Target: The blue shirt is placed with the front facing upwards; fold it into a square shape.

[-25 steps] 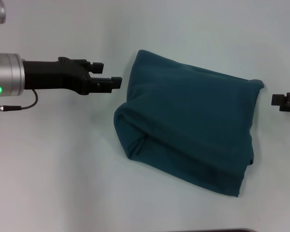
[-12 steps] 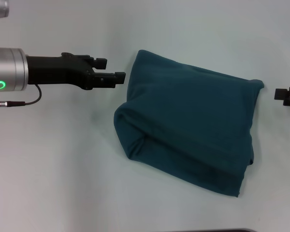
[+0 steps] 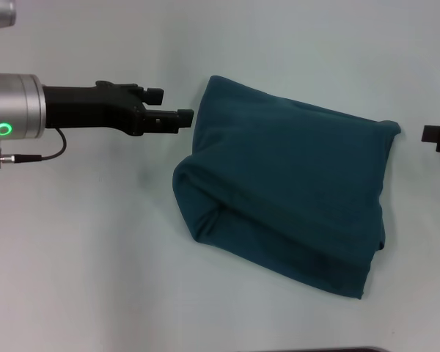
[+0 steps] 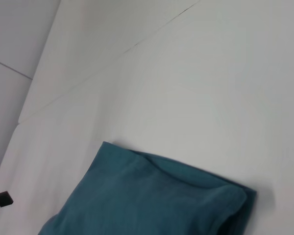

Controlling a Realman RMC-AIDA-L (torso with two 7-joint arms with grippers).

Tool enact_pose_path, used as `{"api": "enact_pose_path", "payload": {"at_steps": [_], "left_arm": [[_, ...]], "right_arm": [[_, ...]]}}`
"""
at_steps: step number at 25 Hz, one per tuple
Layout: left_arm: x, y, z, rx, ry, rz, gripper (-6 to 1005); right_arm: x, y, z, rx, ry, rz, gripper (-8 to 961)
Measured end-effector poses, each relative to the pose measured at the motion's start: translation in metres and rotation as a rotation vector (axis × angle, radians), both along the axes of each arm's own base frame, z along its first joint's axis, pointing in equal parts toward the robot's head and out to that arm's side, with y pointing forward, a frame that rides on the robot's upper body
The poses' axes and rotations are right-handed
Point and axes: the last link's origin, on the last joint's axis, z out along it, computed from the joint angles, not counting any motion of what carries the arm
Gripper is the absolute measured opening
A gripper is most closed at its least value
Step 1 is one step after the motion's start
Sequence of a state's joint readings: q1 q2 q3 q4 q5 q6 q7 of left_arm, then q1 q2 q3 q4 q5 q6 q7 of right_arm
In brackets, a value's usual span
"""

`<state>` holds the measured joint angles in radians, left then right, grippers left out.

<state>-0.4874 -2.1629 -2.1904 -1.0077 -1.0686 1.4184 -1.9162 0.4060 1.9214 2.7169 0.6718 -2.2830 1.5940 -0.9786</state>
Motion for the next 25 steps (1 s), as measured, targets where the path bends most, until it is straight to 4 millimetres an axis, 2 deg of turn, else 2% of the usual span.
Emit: {"api": "enact_pose_path", "payload": {"at_steps": [12,25], "left_arm": [[0.0,-0.001,-0.002,-0.003,0.002,-0.005,810],[-0.002,0.001,-0.001,0.01,0.01,-0.002,800]], "right_arm": [[-0.012,0.019,-0.018,-0.018,0.011,-0.006,699],[-0.009,0.029,-0.032,-0.033,-0.048,-0.052,700]]}}
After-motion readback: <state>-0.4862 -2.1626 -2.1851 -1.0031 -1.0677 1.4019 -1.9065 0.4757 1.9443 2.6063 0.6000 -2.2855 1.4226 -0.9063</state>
